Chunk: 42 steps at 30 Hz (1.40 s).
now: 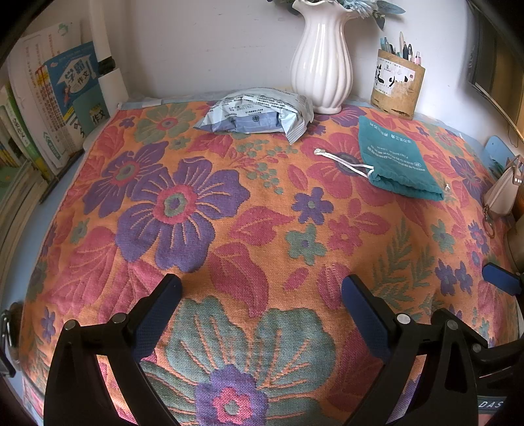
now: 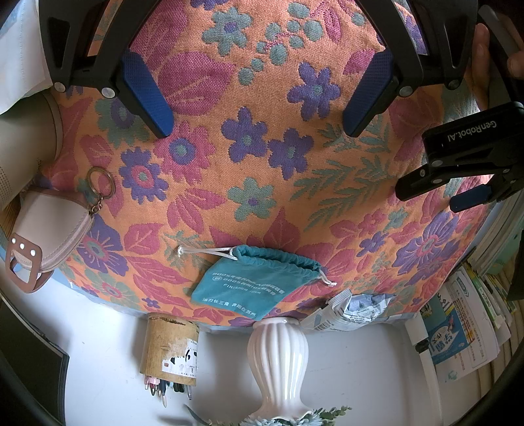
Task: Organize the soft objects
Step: 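Grasp the white plastic packet with left tool while right tool grasps teal pouch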
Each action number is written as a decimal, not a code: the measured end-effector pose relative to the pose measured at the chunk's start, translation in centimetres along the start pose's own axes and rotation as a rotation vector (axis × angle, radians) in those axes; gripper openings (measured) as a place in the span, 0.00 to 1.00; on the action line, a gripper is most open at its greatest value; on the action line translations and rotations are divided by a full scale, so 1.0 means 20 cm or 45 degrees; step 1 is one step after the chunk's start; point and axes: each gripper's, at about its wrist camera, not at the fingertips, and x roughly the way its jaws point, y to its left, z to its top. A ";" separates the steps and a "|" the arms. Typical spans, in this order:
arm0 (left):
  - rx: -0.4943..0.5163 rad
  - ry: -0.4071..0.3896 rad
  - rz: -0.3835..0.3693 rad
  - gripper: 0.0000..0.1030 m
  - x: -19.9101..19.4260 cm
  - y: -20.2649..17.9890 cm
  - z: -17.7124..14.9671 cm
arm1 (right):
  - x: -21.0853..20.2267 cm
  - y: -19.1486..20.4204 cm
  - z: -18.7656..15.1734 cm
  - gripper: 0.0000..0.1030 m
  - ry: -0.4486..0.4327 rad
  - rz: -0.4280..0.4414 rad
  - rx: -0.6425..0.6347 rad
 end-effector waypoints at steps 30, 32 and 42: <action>-0.155 -0.083 -0.361 0.96 0.09 0.24 0.70 | 0.25 -0.15 0.49 1.00 0.147 0.136 0.355; -0.357 -0.020 -0.500 0.96 0.21 0.32 0.75 | 0.28 -0.13 0.53 1.00 0.145 0.207 0.361; -0.454 0.101 -0.463 0.96 0.52 0.18 0.83 | 0.43 0.10 0.64 1.00 0.028 -0.173 0.216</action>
